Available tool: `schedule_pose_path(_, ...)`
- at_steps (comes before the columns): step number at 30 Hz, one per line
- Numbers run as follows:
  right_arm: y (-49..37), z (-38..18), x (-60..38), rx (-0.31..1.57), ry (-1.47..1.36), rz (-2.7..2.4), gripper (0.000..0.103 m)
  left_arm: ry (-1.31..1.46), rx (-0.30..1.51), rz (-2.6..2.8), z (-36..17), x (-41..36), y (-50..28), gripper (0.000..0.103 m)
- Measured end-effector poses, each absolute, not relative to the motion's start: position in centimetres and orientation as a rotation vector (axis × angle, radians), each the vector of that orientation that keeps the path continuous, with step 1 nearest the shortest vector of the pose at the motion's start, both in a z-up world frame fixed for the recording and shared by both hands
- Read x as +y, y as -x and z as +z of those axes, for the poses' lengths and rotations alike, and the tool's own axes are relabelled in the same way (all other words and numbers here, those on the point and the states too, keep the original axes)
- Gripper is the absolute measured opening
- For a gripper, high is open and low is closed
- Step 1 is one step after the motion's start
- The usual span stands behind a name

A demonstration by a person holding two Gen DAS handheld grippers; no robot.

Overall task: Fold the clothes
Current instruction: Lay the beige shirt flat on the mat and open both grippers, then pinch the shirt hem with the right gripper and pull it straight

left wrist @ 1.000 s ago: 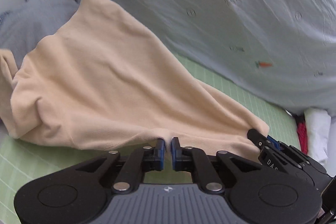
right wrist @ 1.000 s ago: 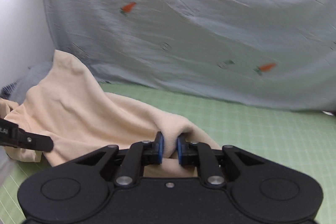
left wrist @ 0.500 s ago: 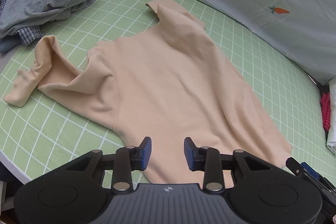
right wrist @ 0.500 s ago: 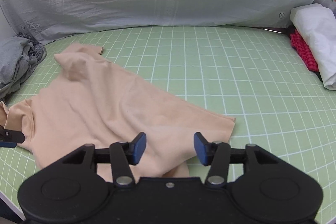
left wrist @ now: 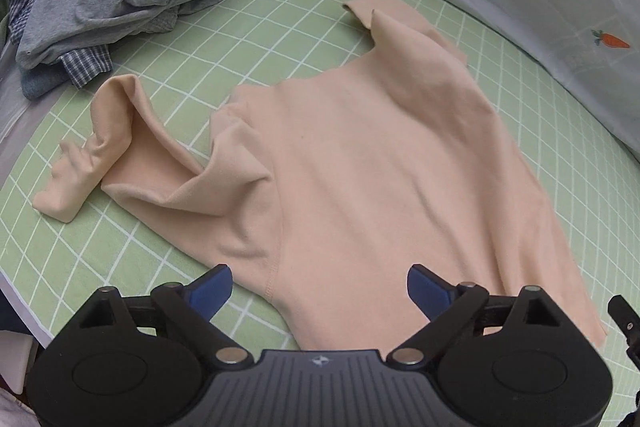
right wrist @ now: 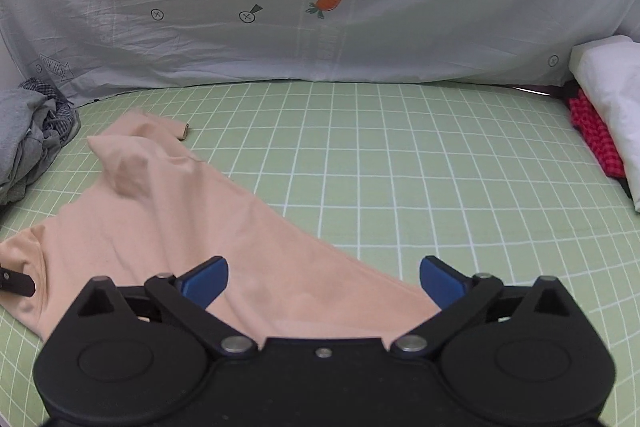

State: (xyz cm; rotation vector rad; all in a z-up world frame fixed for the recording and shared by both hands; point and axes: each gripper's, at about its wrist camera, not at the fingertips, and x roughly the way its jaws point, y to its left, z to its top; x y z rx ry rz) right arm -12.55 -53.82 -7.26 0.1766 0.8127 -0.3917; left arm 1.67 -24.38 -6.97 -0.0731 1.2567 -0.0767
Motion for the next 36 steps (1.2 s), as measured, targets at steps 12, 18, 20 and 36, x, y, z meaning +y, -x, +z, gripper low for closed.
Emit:
schedule_pose_path(12, 0.0, -14.4, -53.6, 1.001, -0.098, -0.166, 0.063, 0.079, 1.370, 0.011, -12.4, -24.8, -9.1, 0.094)
schedule_pose_path(18, -3.6, -15.7, -52.3, 0.989, -0.045, -0.055, 0.059, 0.081, 1.363, 0.048, -13.2, -25.2, -9.8, 0.097)
schedule_pose_path(20, -4.3, -15.8, -52.0, 0.976, -0.038, -0.022, 0.036, 0.067, 1.361, 0.058, -13.3, -25.6, -9.9, 0.099)
schedule_pose_path(36, -0.5, -16.9, -62.5, 0.922, -0.017, -0.505, 0.002, 0.050, 1.218, -0.097, -12.6, -31.5, -15.9, 0.101)
